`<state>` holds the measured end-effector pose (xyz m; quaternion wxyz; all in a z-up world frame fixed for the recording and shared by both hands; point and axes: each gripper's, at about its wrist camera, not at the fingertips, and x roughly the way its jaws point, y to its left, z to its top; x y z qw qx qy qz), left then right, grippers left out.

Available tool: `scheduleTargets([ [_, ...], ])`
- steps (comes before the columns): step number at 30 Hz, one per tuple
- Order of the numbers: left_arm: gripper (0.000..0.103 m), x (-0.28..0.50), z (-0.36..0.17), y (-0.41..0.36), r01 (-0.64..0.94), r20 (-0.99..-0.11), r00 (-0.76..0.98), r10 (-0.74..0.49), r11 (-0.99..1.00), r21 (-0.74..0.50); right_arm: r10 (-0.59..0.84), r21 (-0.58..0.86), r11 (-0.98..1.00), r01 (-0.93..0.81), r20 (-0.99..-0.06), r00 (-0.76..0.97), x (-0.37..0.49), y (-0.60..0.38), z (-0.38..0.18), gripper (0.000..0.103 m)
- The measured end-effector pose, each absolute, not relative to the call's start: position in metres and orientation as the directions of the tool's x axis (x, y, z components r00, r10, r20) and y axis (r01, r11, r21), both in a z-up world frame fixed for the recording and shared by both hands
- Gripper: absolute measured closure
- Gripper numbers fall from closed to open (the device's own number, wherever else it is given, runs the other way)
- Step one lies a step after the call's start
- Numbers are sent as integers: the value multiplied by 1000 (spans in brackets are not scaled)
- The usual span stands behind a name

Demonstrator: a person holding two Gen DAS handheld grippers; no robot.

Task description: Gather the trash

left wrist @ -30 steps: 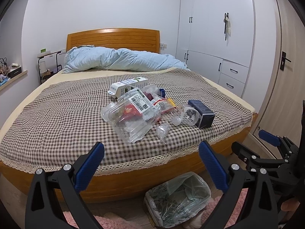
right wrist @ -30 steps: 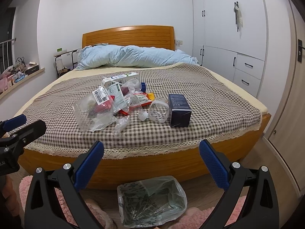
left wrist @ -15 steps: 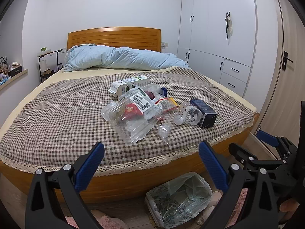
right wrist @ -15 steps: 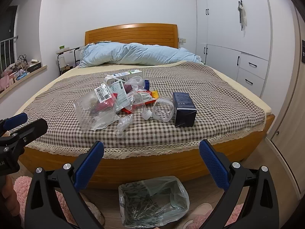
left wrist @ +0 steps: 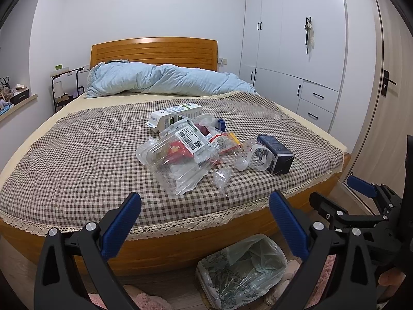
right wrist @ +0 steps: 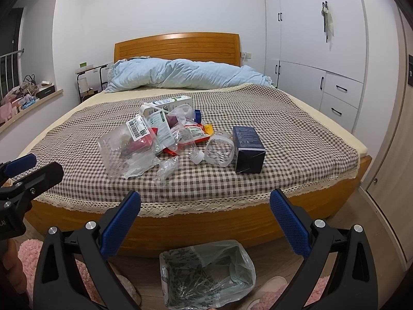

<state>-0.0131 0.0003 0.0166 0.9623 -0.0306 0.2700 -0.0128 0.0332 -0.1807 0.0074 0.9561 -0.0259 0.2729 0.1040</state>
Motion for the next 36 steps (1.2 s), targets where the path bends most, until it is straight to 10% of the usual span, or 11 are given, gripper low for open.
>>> scheduleTargets([
  [36, 7, 57, 28, 1, -1, -514, 858, -22, 999, -43, 183, 12, 979, -204, -495, 850, 100, -179, 18, 7],
])
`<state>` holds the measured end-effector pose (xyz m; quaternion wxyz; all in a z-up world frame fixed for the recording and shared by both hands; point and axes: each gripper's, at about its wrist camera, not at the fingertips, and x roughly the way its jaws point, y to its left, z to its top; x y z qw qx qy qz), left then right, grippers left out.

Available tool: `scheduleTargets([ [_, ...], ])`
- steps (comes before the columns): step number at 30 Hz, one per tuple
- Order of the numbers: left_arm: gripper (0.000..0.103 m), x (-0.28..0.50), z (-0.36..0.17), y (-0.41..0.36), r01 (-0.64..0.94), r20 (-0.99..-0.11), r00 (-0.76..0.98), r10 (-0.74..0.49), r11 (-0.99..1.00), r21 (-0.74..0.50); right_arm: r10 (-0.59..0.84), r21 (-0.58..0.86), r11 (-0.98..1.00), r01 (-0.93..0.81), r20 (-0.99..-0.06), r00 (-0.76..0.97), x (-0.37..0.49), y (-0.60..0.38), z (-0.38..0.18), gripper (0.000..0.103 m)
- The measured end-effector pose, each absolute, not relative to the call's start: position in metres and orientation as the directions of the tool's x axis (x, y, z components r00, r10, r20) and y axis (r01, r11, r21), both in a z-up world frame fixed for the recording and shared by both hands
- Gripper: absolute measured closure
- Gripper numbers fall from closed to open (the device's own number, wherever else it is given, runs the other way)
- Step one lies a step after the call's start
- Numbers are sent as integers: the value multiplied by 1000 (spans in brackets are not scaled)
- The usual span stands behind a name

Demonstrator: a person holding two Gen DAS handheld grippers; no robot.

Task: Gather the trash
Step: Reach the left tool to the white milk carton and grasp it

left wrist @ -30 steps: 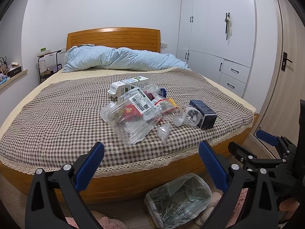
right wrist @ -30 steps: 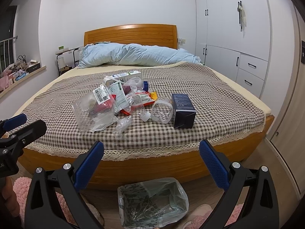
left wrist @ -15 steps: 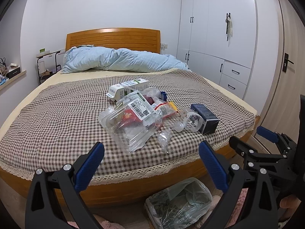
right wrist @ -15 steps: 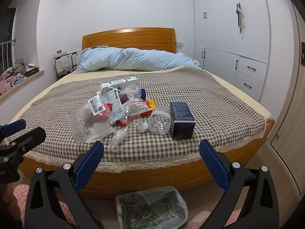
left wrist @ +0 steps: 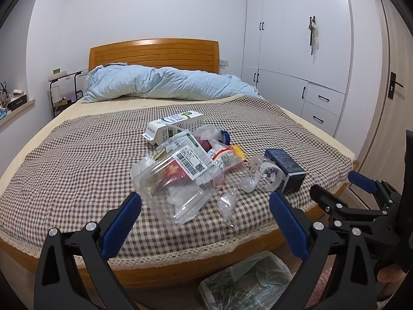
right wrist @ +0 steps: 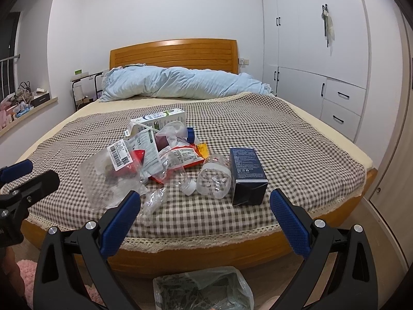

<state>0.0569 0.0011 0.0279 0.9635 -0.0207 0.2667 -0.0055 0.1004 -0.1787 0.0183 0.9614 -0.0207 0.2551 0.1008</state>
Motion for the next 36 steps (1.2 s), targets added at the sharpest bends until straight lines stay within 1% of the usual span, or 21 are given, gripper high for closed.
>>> scheduleTargets([
  [5, 7, 74, 28, 2, 0, -516, 856, -19, 999, -38, 195, 15, 976, -217, -500, 844, 118, -178, 14, 7],
  [12, 7, 92, 31, 12, -14, -518, 856, -7, 999, -36, 217, 5, 970, -244, -478, 851, 133, -164, 17, 7],
  [19, 7, 97, 34, 30, -34, -505, 863, 22, 999, -14, 268, 36, 958, -286, -475, 838, 140, -140, 11, 7],
  [25, 7, 102, 42, 49, -25, -488, 872, 33, 999, 23, 272, 29, 956, -293, -471, 839, 144, -117, 9, 7],
  [32, 7, 130, 59, 70, 8, -504, 863, 20, 999, 53, 250, 22, 962, -272, -469, 847, 155, -110, 12, 7],
  [36, 7, 157, 71, 75, 37, -538, 843, 17, 995, 90, 233, 15, 967, -256, -469, 852, 169, -111, 15, 7],
])
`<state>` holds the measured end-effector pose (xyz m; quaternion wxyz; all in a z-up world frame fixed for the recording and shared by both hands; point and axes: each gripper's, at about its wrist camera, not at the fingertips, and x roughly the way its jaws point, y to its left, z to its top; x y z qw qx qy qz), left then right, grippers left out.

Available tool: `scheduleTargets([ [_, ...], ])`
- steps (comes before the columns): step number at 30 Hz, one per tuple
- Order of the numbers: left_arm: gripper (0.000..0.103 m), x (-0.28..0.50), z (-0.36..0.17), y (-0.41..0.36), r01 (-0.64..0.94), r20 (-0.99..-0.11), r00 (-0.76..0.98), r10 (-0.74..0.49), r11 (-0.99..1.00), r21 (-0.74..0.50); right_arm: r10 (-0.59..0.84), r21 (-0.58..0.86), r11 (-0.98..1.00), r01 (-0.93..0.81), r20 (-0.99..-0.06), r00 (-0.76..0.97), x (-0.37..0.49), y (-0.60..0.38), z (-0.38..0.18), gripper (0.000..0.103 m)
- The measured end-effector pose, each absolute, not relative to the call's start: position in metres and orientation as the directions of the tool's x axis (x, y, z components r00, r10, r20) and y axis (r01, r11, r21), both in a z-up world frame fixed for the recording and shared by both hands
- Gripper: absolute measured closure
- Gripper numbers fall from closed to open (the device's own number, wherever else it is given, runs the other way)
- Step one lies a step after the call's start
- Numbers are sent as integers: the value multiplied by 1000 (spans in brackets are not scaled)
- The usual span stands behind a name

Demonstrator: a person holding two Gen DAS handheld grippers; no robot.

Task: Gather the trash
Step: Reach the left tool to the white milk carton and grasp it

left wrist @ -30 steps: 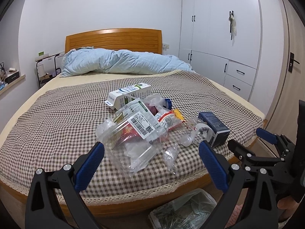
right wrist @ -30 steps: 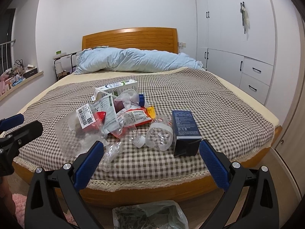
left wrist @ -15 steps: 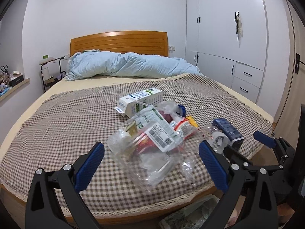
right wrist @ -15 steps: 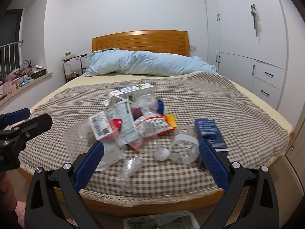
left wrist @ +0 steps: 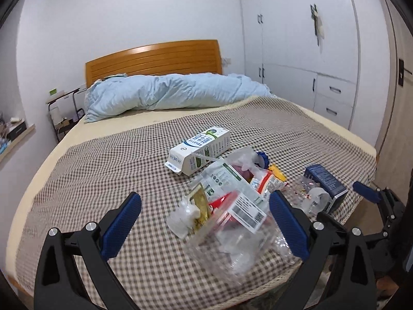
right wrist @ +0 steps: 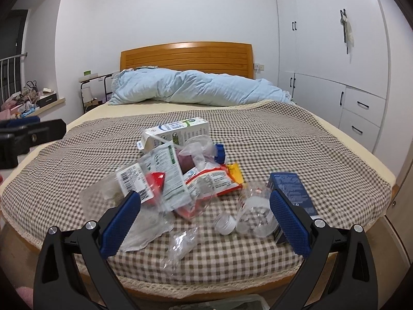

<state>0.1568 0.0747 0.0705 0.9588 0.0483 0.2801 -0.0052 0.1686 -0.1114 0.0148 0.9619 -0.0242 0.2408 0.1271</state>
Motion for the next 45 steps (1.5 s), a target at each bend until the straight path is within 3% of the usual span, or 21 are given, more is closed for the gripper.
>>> scheduleTargets([
  [19, 7, 339, 71, 66, 206, -725, 689, -4, 960, 190, 208, -17, 967, -254, -522, 827, 300, -137, 35, 7],
  [28, 7, 465, 18, 80, 288, -874, 484, 51, 933, 214, 232, -24, 945, -326, -652, 721, 363, -146, 17, 7],
  [36, 7, 551, -45, 81, 387, -924, 381, 42, 900, 201, 221, 40, 959, -281, -724, 653, 393, -177, -9, 7],
  [42, 6, 583, -72, 95, 406, -947, 321, 4, 903, 141, 174, 3, 968, -250, -725, 667, 403, -184, -11, 7],
  [45, 15, 586, -76, 99, 398, -953, 299, -57, 915, 71, 174, 12, 970, -243, -733, 658, 409, -187, -13, 7],
])
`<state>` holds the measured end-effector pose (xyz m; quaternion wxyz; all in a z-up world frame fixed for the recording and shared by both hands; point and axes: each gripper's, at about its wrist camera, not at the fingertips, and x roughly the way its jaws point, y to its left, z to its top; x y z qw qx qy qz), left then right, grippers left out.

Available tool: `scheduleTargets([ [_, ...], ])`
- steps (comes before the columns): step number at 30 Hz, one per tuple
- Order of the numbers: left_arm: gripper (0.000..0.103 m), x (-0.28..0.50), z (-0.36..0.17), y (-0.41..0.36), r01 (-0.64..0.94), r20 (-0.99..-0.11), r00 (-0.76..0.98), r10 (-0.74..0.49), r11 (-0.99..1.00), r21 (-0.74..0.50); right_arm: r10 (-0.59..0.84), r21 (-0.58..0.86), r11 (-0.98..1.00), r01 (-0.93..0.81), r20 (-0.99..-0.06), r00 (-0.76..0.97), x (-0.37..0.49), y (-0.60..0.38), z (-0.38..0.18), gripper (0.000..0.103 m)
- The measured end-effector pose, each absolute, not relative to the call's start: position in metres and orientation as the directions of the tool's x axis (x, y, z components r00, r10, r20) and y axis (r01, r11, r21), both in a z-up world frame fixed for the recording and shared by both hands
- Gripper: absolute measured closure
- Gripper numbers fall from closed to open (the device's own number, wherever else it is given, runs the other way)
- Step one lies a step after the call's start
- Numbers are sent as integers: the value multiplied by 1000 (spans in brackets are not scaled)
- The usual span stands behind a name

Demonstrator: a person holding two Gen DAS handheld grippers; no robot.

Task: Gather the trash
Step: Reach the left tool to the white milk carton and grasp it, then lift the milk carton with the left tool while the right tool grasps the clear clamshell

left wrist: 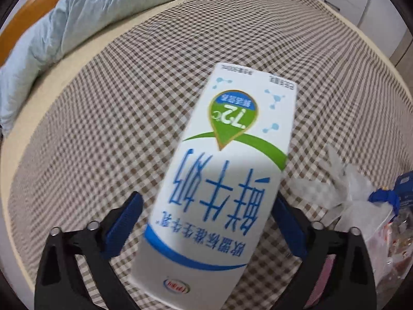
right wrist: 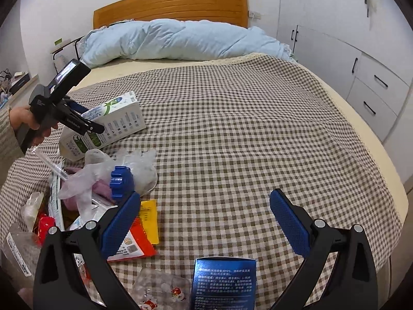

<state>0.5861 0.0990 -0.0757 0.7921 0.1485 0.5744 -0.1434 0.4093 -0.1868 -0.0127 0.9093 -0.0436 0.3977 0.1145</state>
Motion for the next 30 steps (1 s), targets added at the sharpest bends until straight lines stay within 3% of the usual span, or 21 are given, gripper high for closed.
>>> scheduleTargets([
  [6, 20, 576, -73, 96, 344, -941, 338, -31, 934, 93, 135, 15, 981, -192, -764, 631, 426, -192, -20, 7],
  [10, 25, 556, -66, 86, 325, -918, 396, 32, 930, 173, 126, 28, 986, -166, -777, 617, 430, -195, -22, 7],
  [14, 26, 524, -35, 81, 299, -873, 480, 88, 919, 257, 119, 31, 988, -152, -779, 615, 427, -195, -18, 7],
  [30, 27, 383, 74, 104, 194, -759, 639, 126, 928, 318, 182, 56, 977, -207, -727, 662, 318, -161, 42, 7],
])
